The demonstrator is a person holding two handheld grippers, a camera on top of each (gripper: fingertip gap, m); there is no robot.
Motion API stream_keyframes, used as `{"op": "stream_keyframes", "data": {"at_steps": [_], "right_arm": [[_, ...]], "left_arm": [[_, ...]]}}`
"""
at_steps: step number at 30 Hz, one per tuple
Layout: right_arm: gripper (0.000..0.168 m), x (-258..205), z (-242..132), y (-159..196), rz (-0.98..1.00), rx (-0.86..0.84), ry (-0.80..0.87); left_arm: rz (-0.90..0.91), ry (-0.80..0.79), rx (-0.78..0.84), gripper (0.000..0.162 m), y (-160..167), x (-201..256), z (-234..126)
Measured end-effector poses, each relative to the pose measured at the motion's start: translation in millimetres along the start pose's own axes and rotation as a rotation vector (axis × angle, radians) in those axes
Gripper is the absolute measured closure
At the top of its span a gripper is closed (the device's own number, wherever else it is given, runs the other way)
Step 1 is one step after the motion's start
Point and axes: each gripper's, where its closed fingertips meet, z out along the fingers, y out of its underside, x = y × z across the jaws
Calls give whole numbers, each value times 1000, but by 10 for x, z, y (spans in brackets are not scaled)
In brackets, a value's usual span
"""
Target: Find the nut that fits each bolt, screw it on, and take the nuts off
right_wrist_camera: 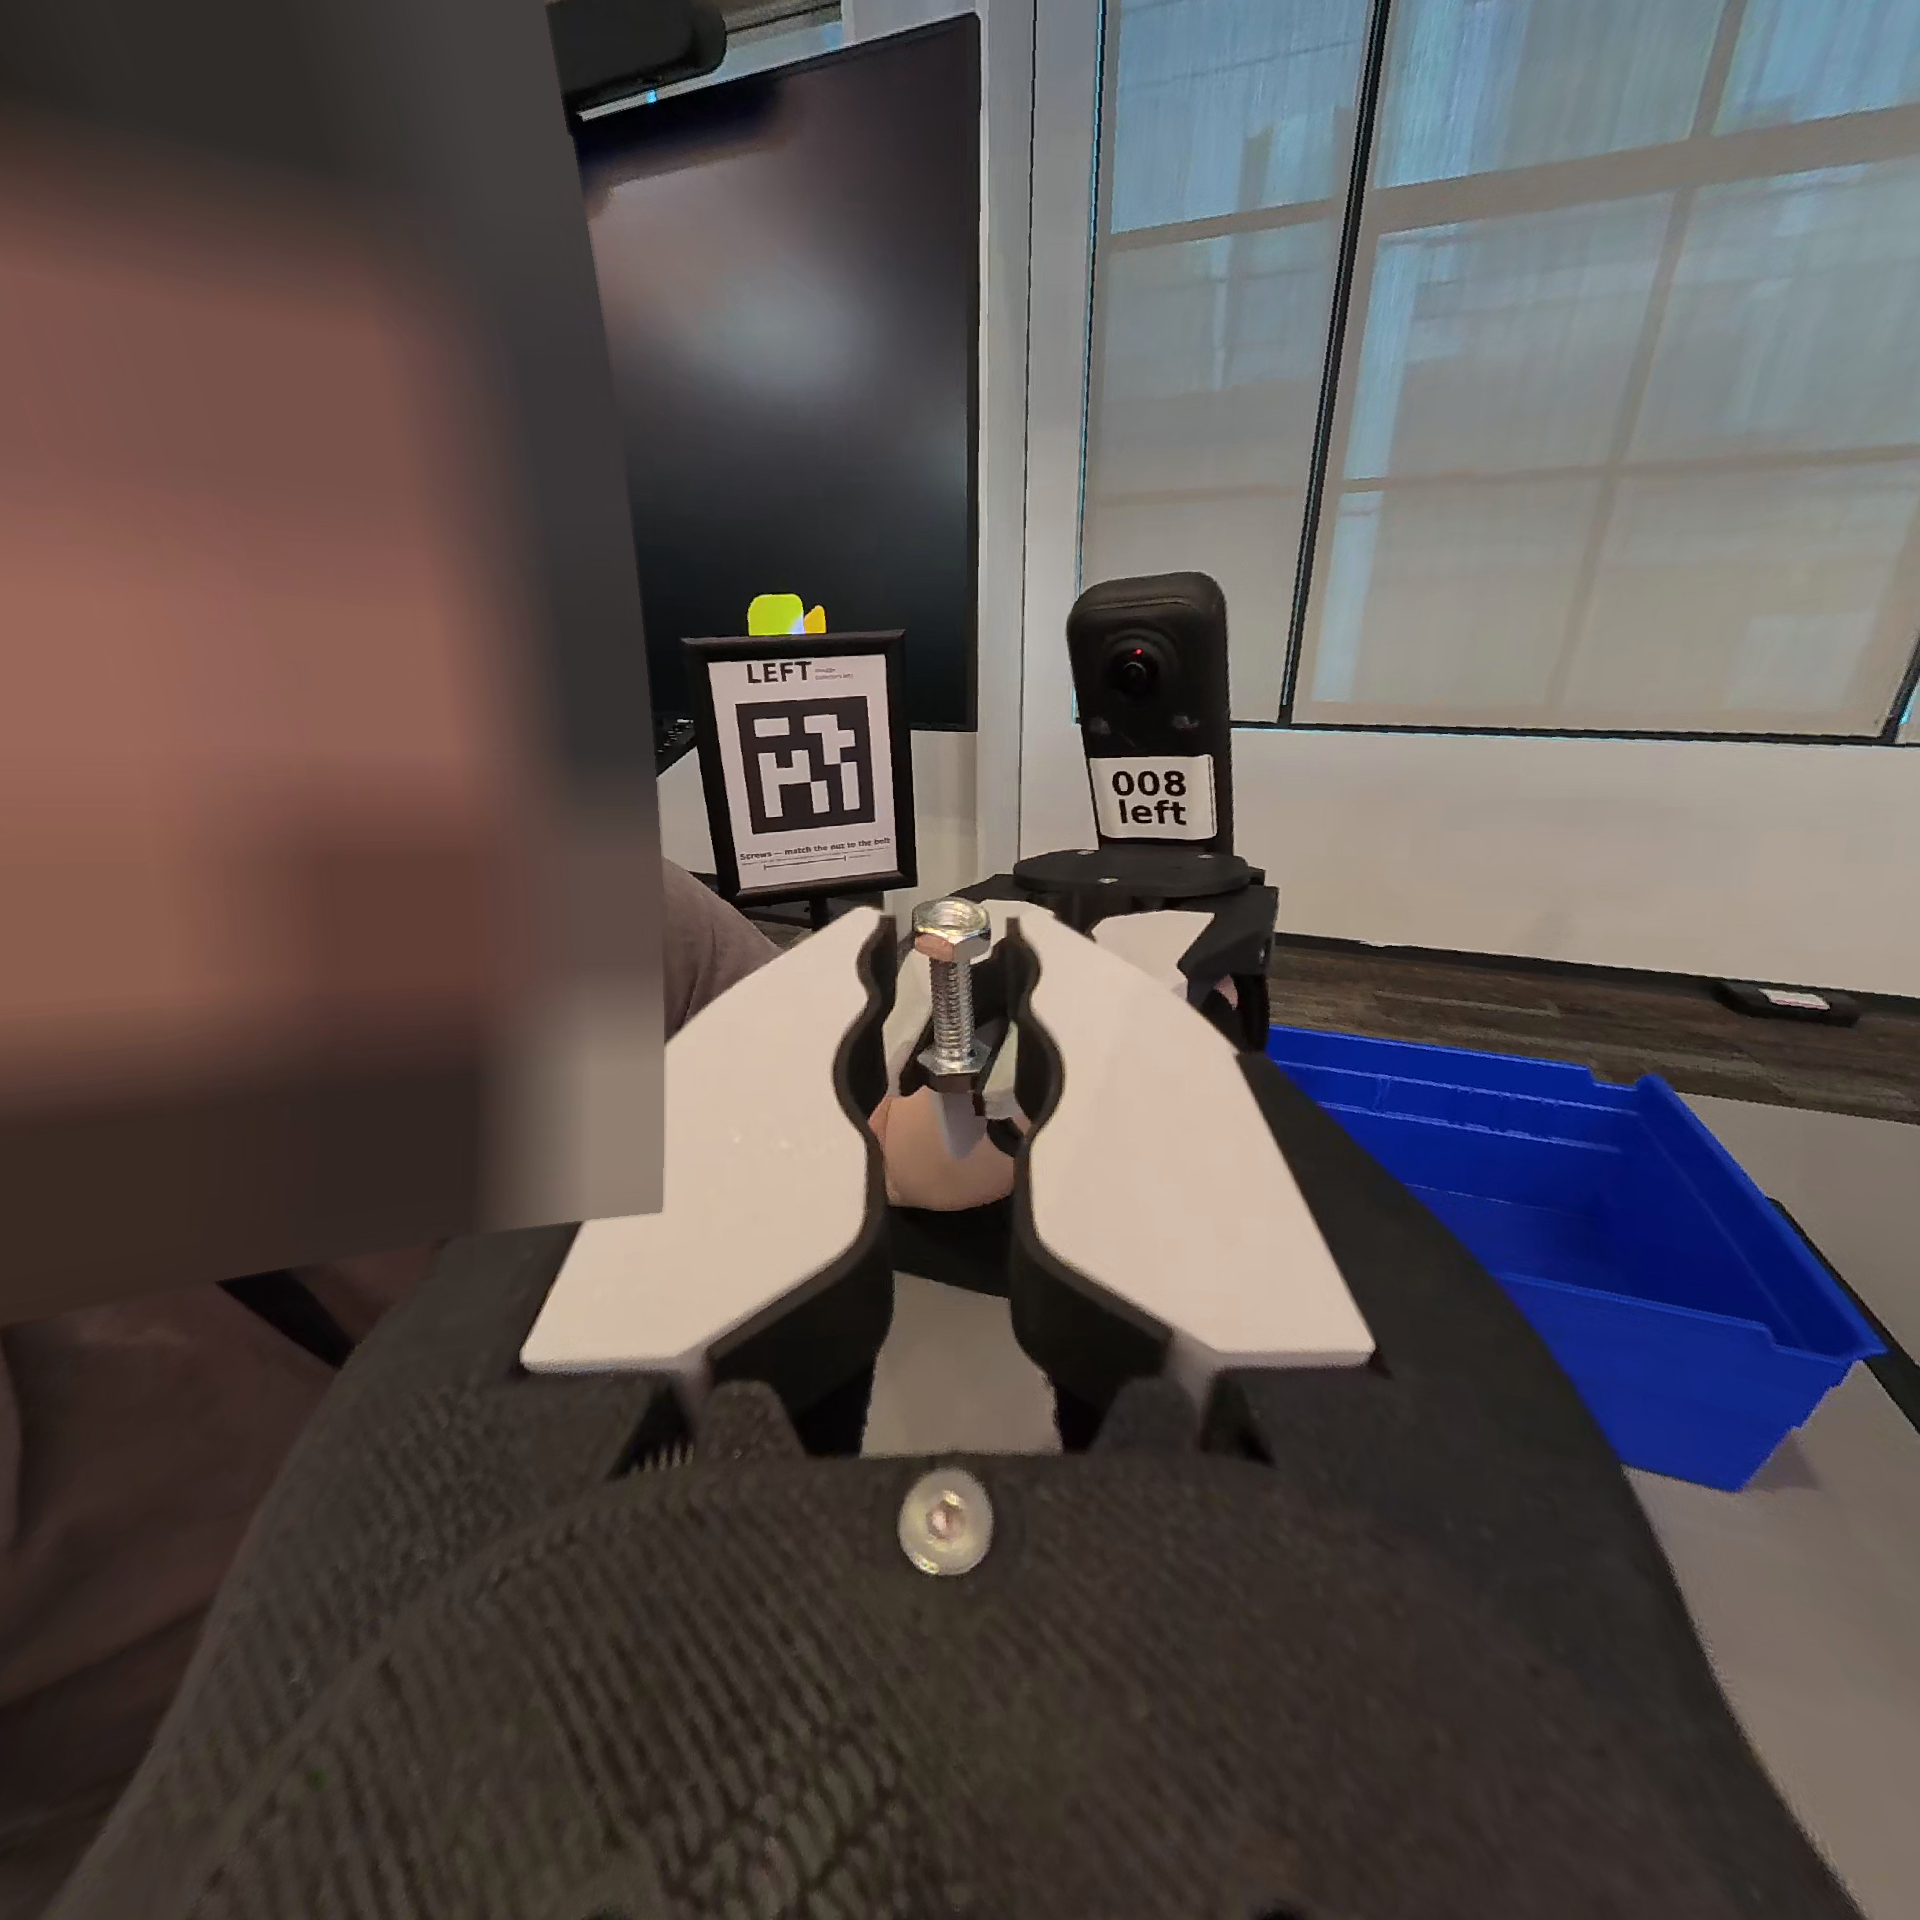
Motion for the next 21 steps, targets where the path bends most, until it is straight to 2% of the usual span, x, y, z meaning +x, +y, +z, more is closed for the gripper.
{"op": "stream_keyframes", "data": {"at_steps": [21], "right_arm": [[153,-3,-2,62,-32,-69,27]], "left_arm": [[13,-11,-41,148,56,-2,16]]}}
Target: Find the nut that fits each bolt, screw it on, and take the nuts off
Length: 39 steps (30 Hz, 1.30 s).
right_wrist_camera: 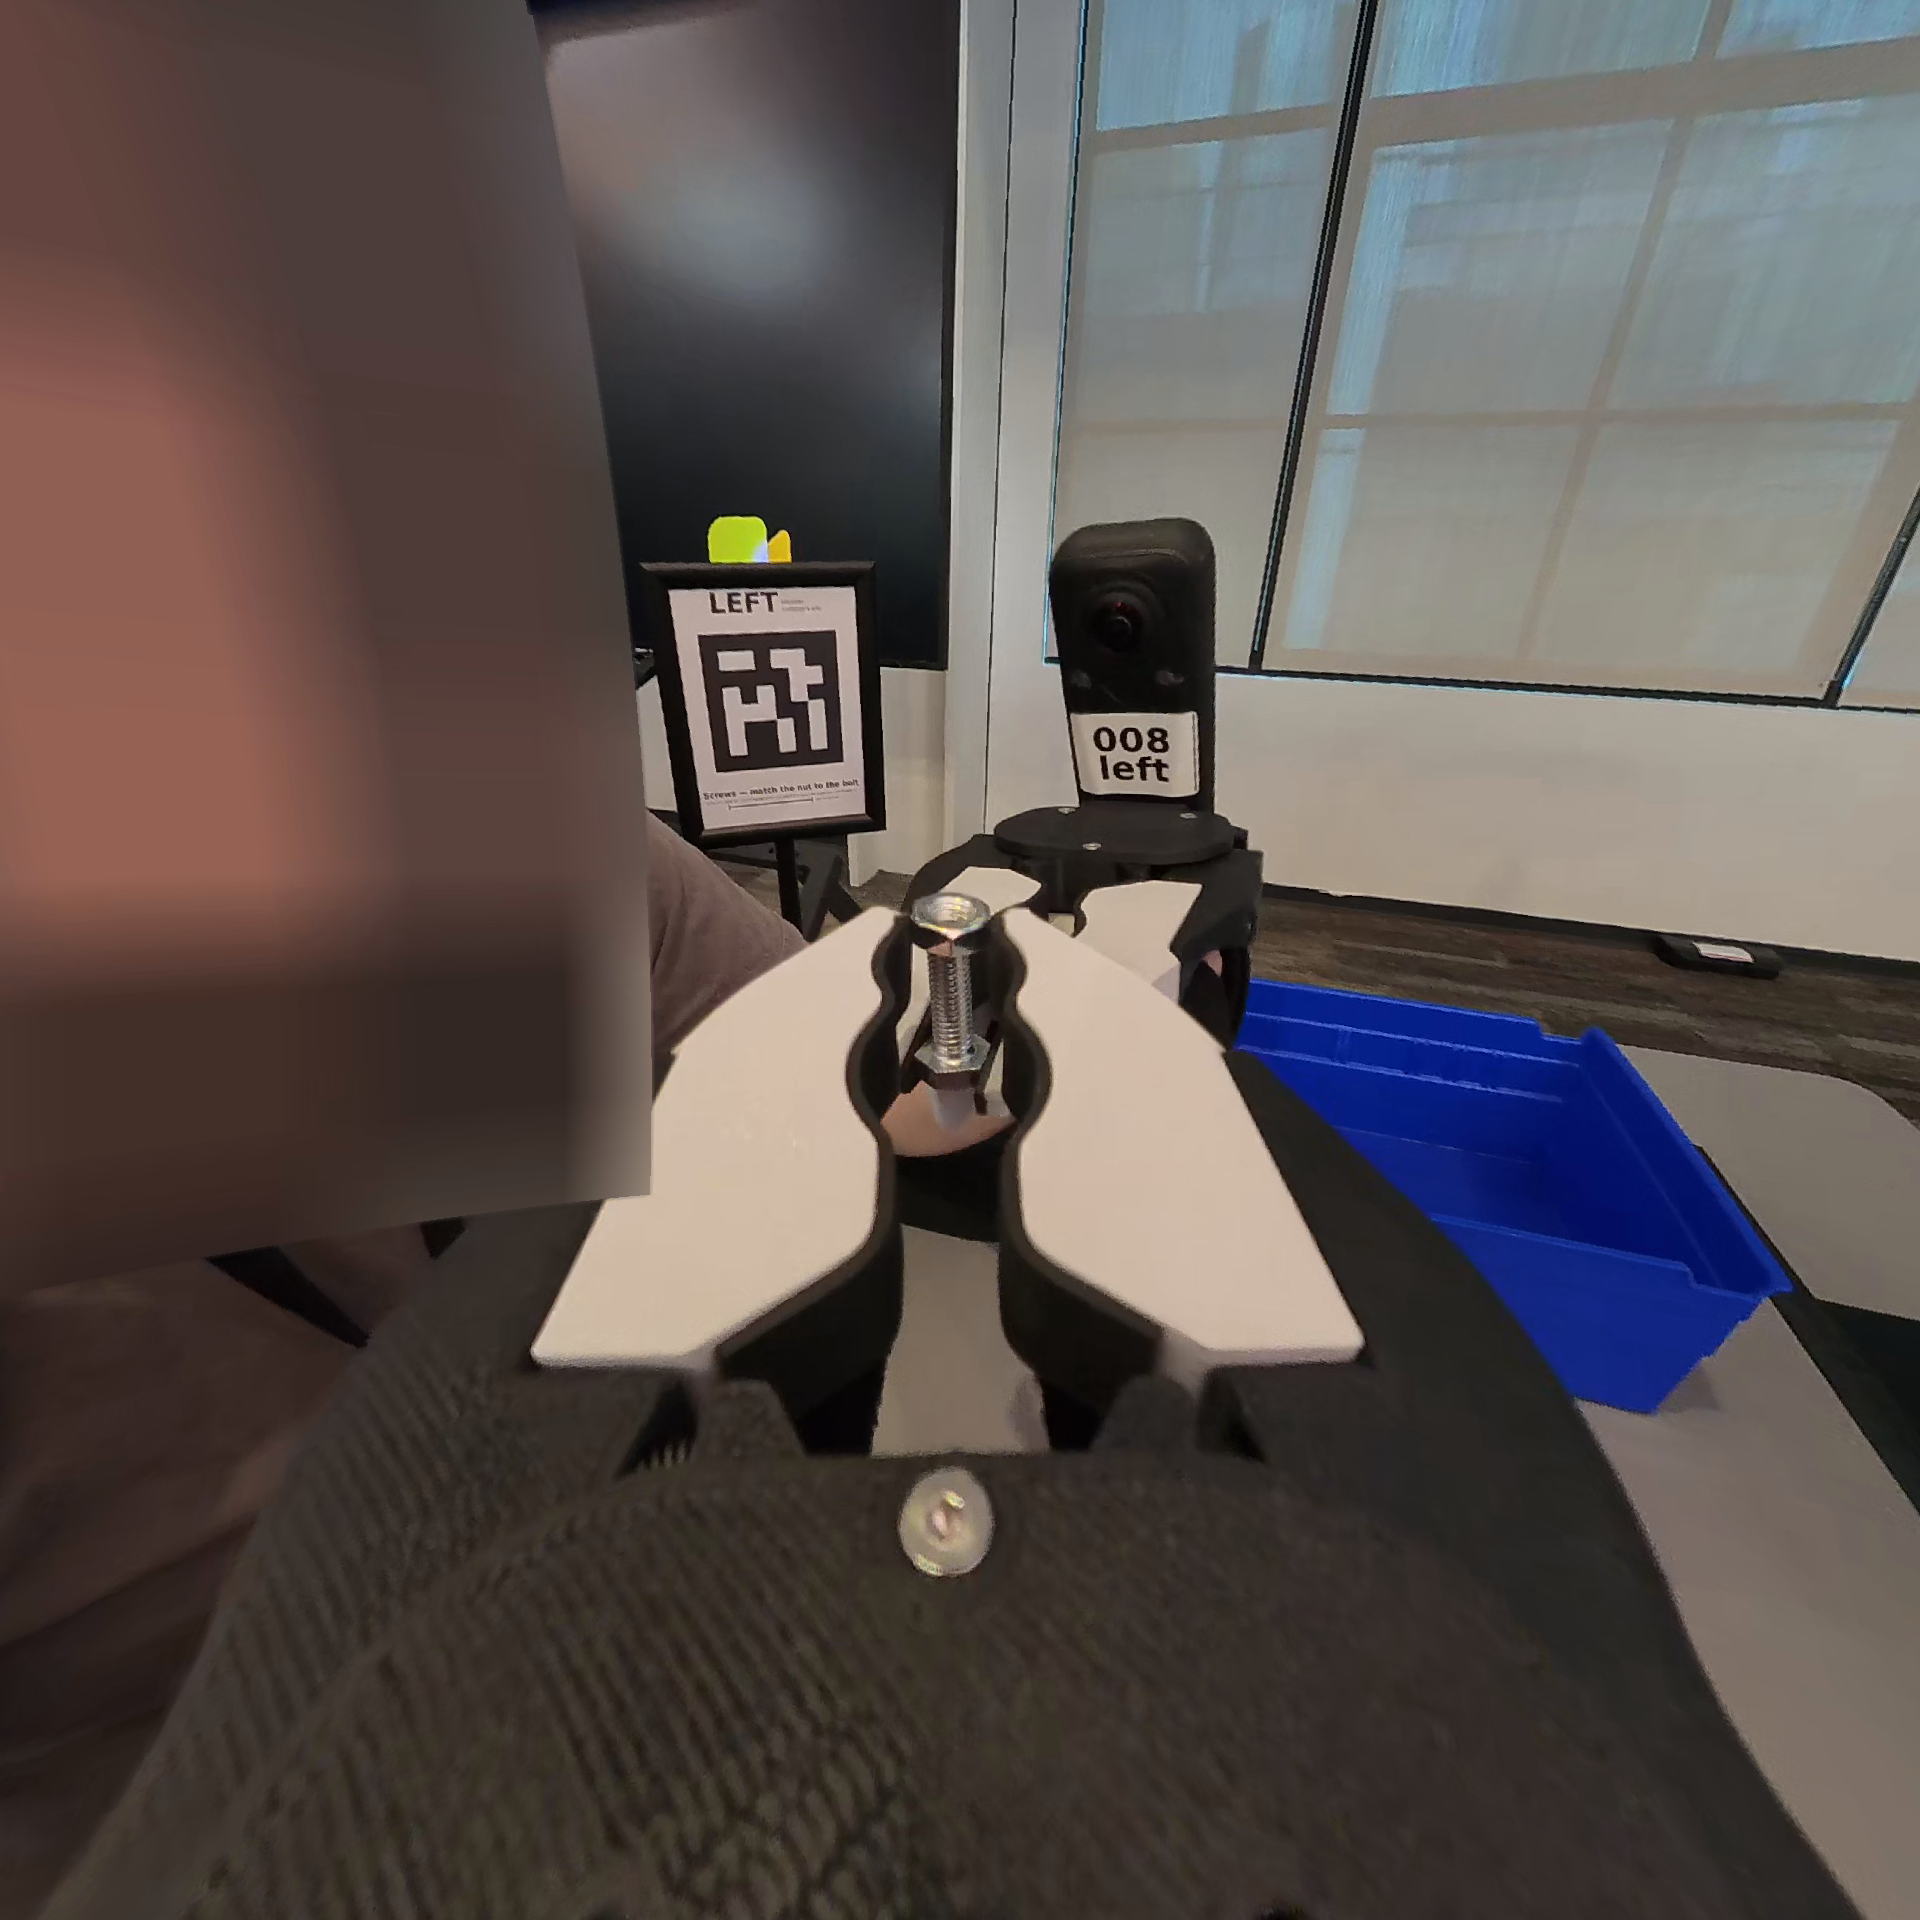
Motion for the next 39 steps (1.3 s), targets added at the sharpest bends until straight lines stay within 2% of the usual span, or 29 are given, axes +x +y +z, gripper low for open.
{"op": "stream_keyframes", "data": {"at_steps": [21,39], "right_arm": [[153,97,-61,64,-142,-123,158],[153,330,-79,47,-70,-92,301]], "left_arm": [[-31,-47,-25,148,64,-100,10],[-35,-193,-27,148,64,-325,-68]]}}
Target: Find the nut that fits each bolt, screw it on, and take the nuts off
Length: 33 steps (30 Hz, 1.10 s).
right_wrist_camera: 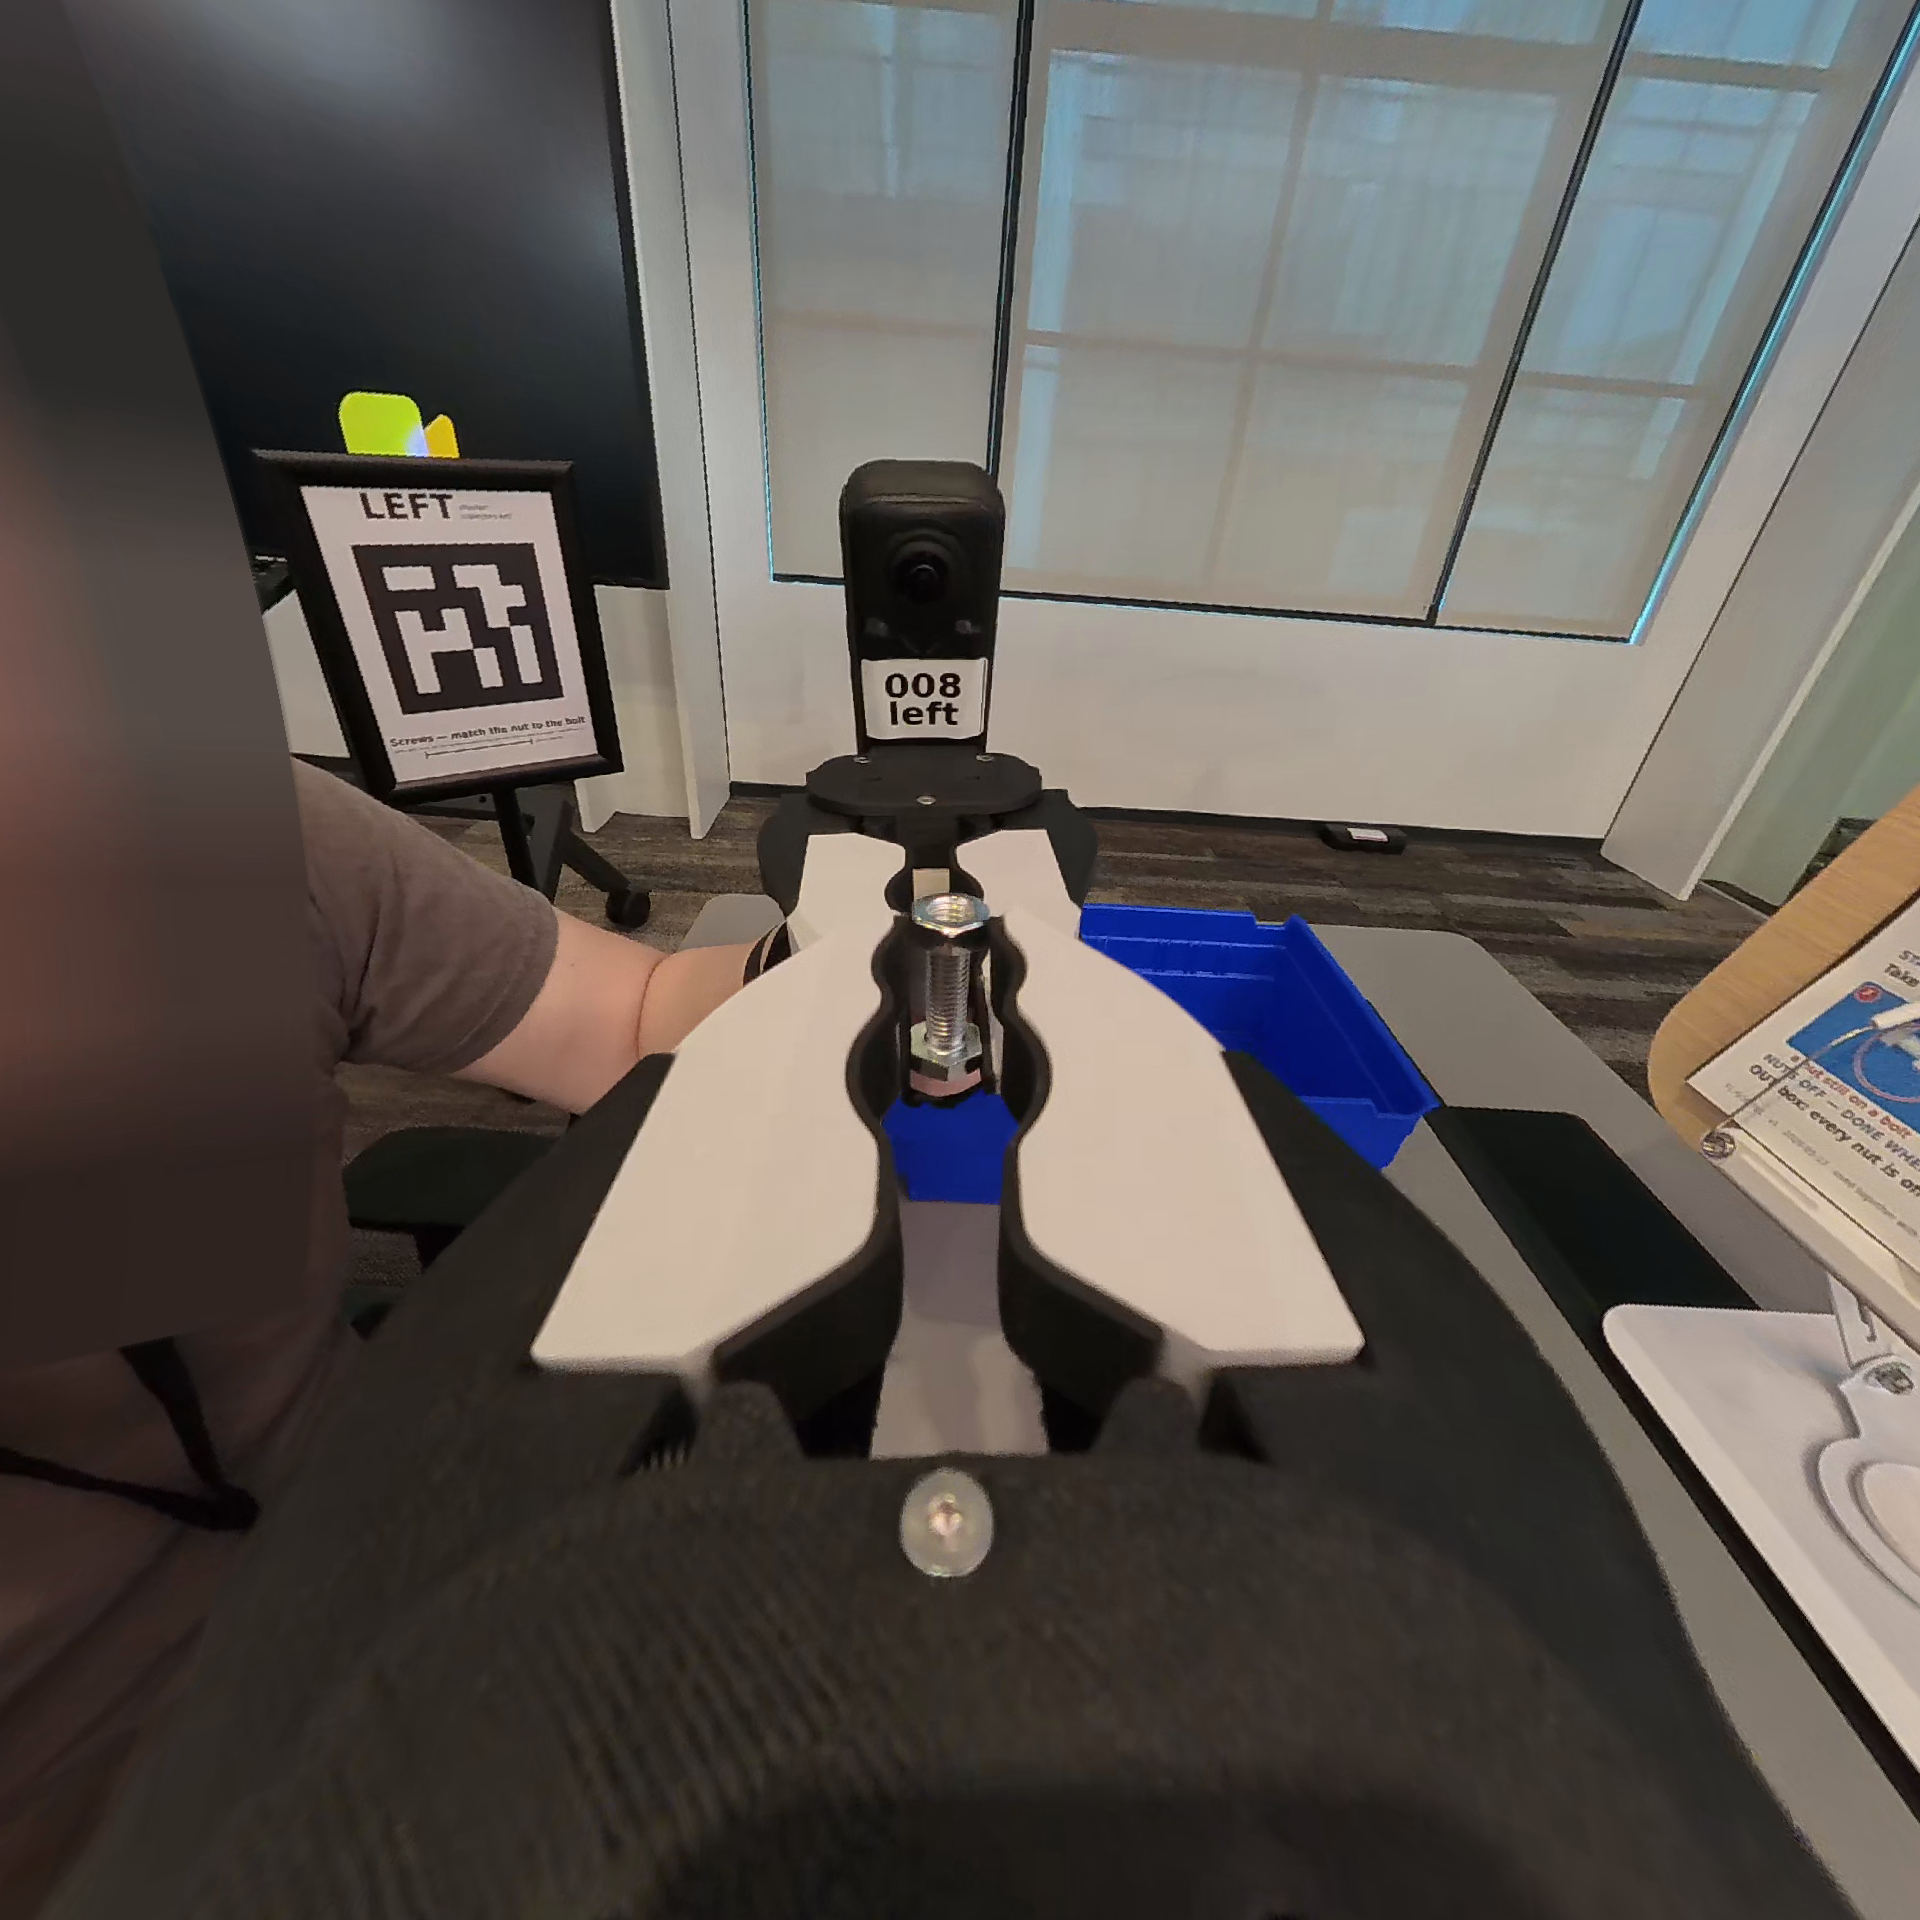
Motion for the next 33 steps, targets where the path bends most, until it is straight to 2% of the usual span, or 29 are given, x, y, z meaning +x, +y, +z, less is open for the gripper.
{"op": "stream_keyframes", "data": {"at_steps": [26,33], "right_arm": [[153,272,74,-11,-52,28,318],[153,274,85,-3,-55,21,334]], "left_arm": [[38,-230,-8,148,-13,-292,-79],[43,-237,-17,148,-4,-299,-77]]}}
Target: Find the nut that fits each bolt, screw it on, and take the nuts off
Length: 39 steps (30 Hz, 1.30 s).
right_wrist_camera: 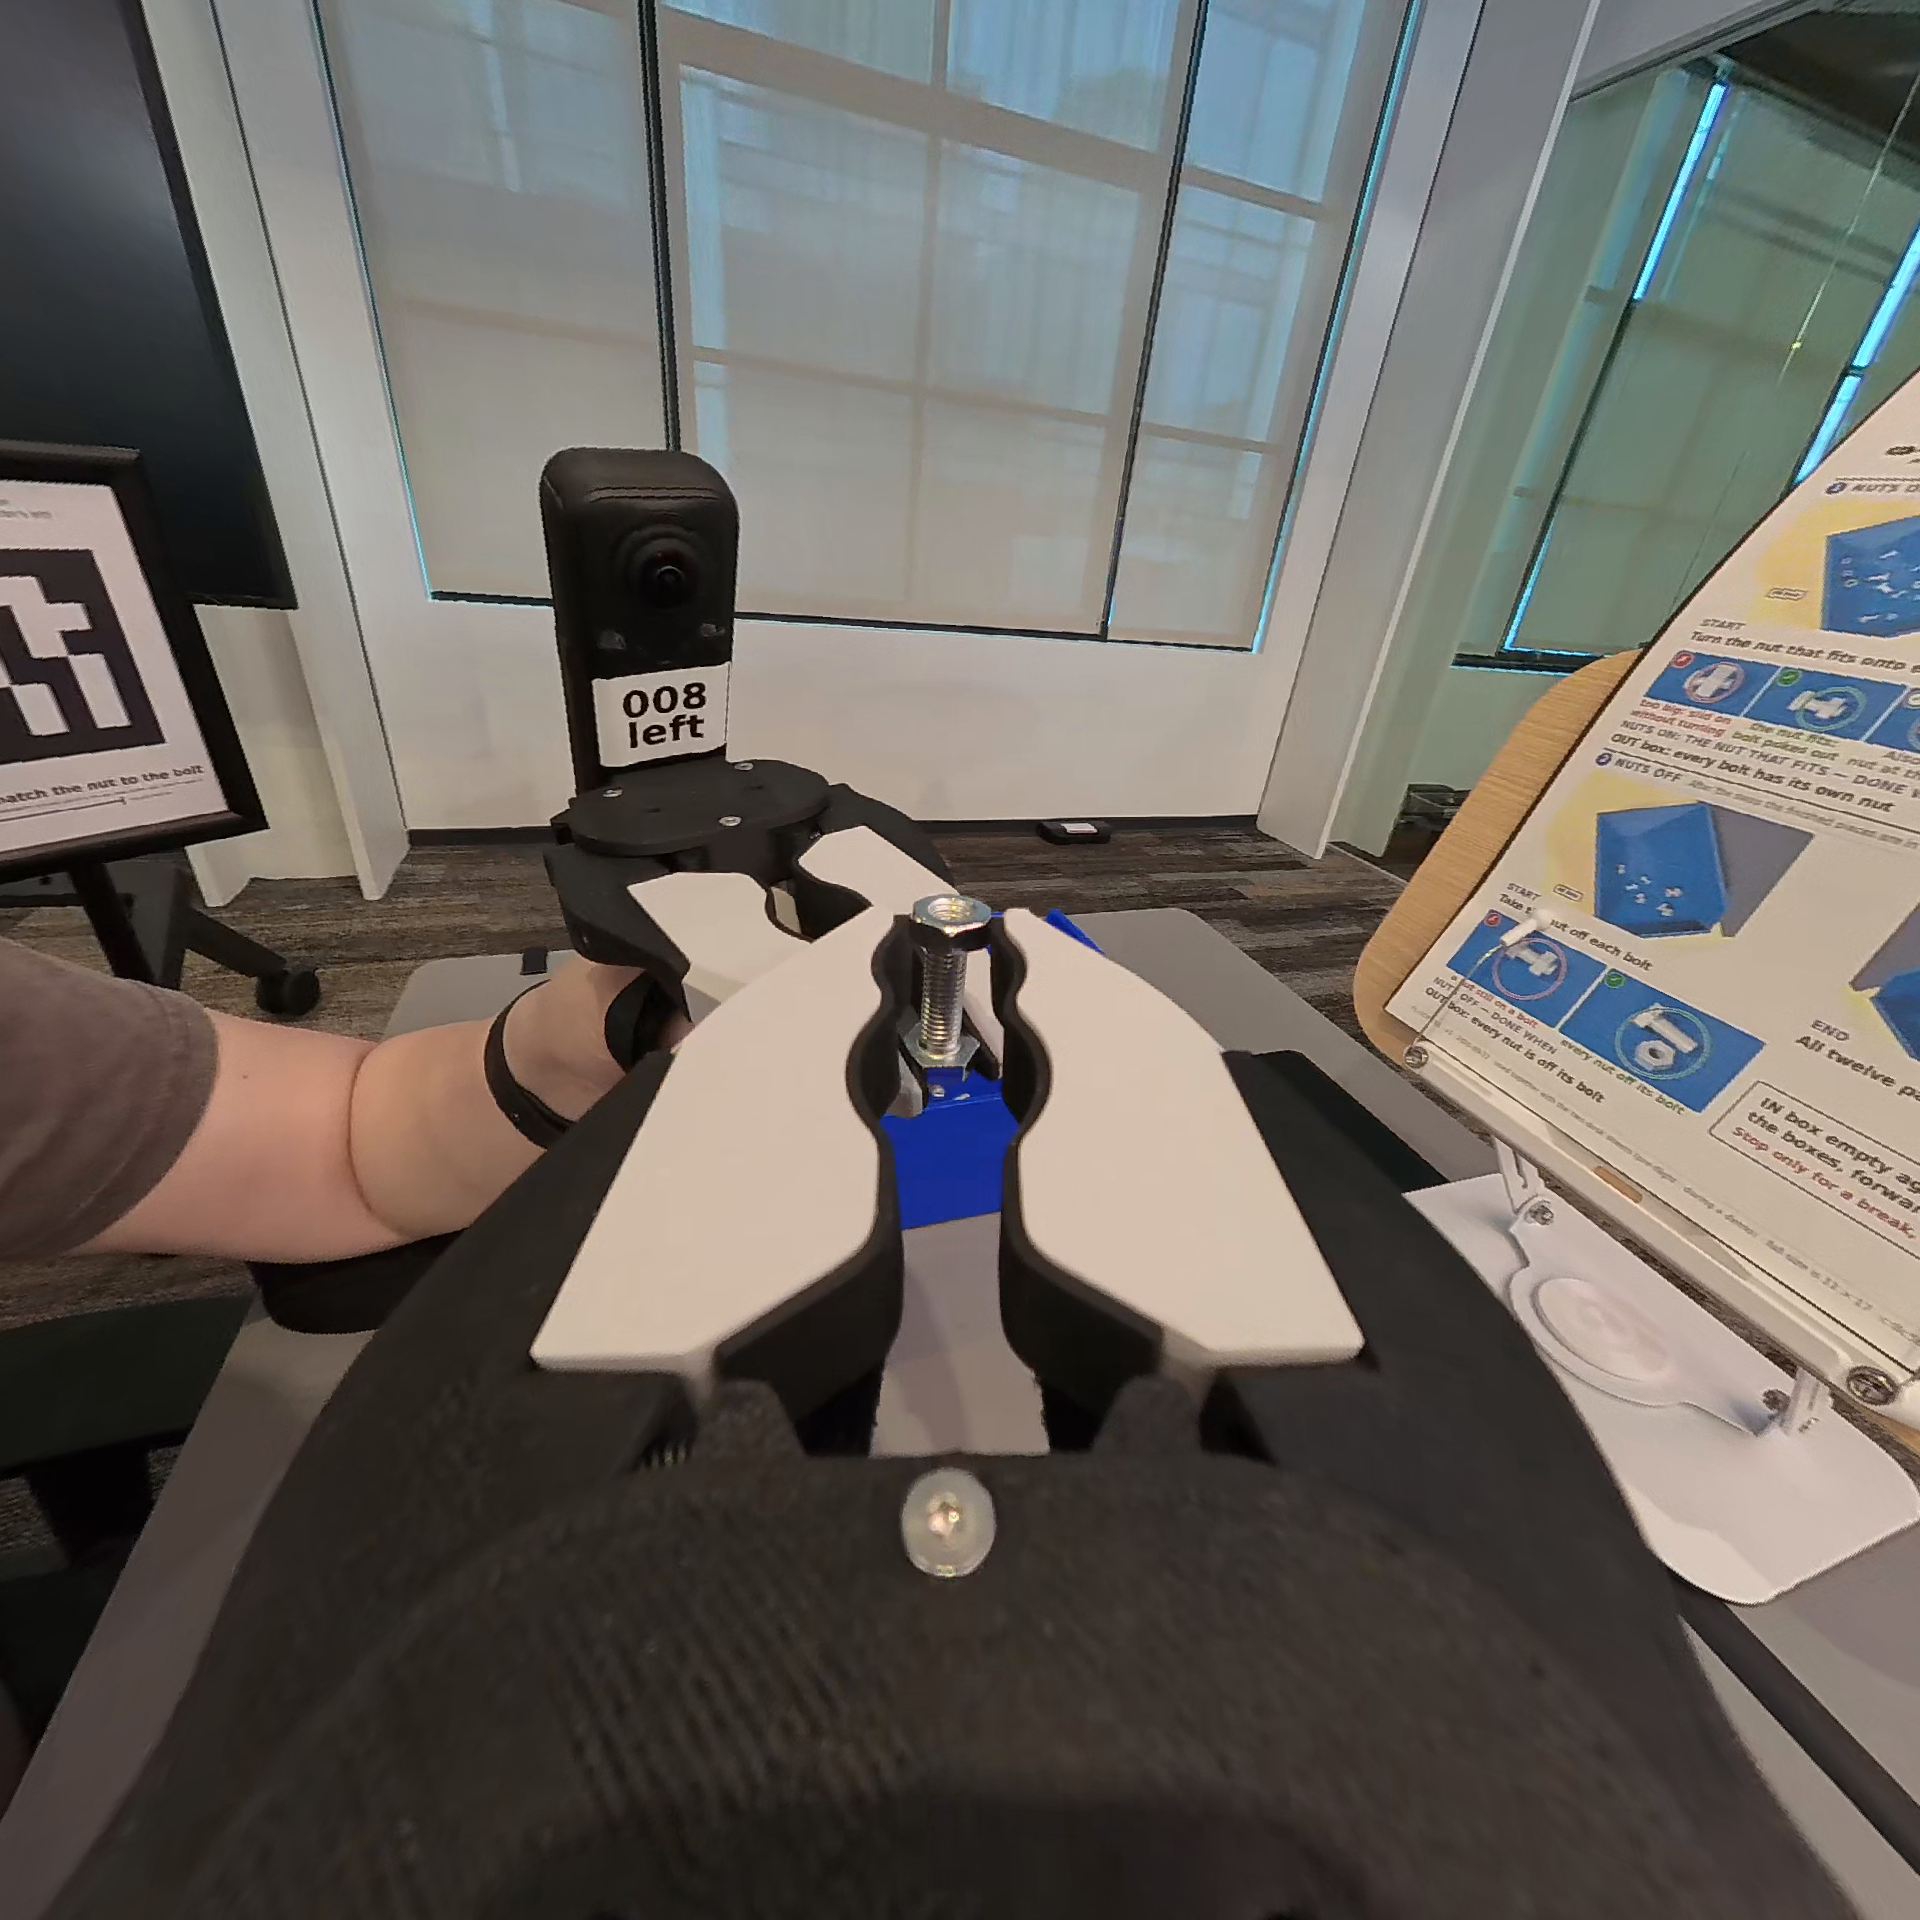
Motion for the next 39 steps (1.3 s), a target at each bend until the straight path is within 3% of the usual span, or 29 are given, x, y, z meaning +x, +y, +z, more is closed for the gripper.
{"op": "stream_keyframes", "data": {"at_steps": [39], "right_arm": [[148,-21,-10,3,-15,-6,-29]], "left_arm": [[-11,28,-4,148,-1,33,-2]]}}
